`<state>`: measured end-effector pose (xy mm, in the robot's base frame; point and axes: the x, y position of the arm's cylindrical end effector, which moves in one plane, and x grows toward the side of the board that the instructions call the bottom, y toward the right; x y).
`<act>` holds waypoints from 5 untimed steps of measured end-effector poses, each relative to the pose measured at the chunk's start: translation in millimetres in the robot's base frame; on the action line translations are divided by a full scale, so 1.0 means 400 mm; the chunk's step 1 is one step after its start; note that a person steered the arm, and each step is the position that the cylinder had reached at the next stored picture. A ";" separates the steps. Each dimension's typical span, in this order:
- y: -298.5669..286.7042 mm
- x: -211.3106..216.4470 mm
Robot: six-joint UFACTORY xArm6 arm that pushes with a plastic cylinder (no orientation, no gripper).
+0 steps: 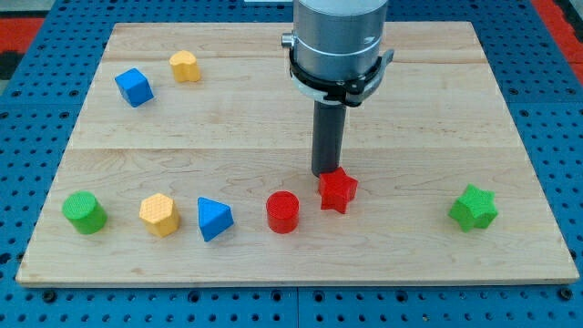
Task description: Move the red star to the right of the red circle
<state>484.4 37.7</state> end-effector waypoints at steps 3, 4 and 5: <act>0.043 0.054; 0.029 0.065; -0.061 0.003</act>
